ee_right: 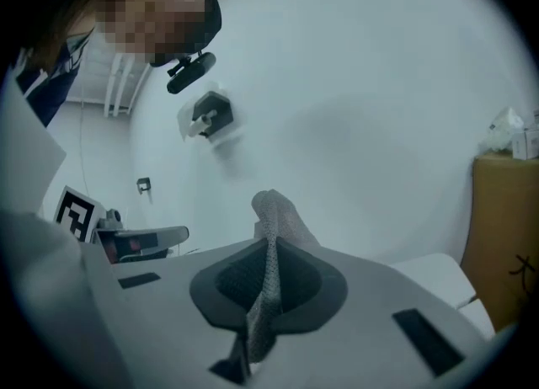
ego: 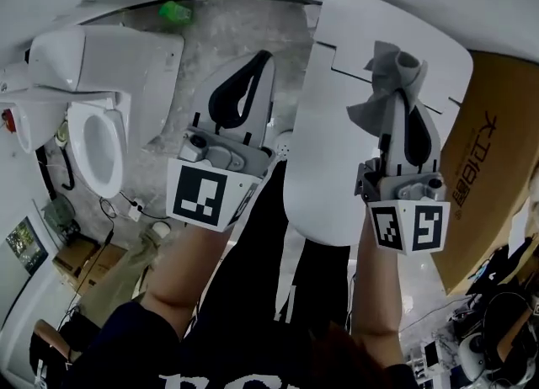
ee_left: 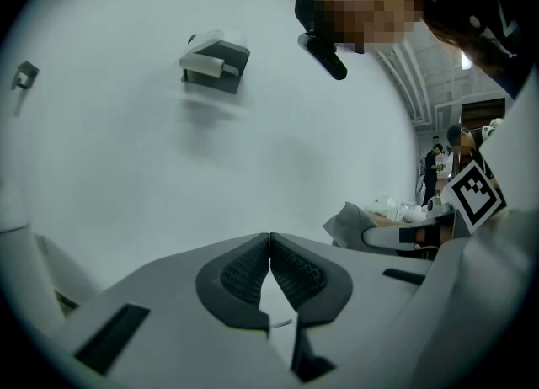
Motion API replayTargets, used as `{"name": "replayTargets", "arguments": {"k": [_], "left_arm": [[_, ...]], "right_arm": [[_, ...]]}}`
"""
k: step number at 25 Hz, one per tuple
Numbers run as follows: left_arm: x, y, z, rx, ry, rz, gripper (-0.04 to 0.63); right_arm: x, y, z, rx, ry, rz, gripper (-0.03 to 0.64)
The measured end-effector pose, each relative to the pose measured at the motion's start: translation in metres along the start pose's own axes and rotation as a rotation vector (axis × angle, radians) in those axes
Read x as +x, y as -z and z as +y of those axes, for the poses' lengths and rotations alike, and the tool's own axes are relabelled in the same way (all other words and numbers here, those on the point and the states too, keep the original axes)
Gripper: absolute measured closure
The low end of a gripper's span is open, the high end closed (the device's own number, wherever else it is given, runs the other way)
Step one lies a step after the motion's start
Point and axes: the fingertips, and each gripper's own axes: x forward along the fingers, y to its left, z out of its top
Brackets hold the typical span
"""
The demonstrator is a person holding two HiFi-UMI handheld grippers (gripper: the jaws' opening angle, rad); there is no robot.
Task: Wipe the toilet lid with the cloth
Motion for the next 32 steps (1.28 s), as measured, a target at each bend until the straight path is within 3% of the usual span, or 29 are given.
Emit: {"name": "replayTargets", "arguments": {"k": [9, 15, 20, 25, 32], "left_arm": [[0.008, 0.058, 0.015, -0.007, -0.01, 0.037, 0.574], [-0.002, 0.08, 0.012, 0.013, 0.011, 0.091, 0.574], [-0.002, 0.081, 0.008, -0.015, 0.007, 0.098, 0.574], [-0.001, 0.082, 0.0, -0.012, 0.03, 0.101, 0.574], [-0.001, 0.088, -0.011, 0.03, 0.068, 0.125, 0.574]], "right_arm": [[0.057, 0.124, 0.001, -0.009, -0.073, 0.239, 0.589], [0.089, 0.181, 0.007, -0.078, -0.083, 0.4, 0.589], [0.102, 0.203, 0.012, -0.18, -0.065, 0.497, 0.588], [0.108, 0.215, 0.016, -0.377, -0.069, 0.583, 0.588], [0.089, 0.21, -0.011, -0.417, -0.063, 0.583, 0.589]]}}
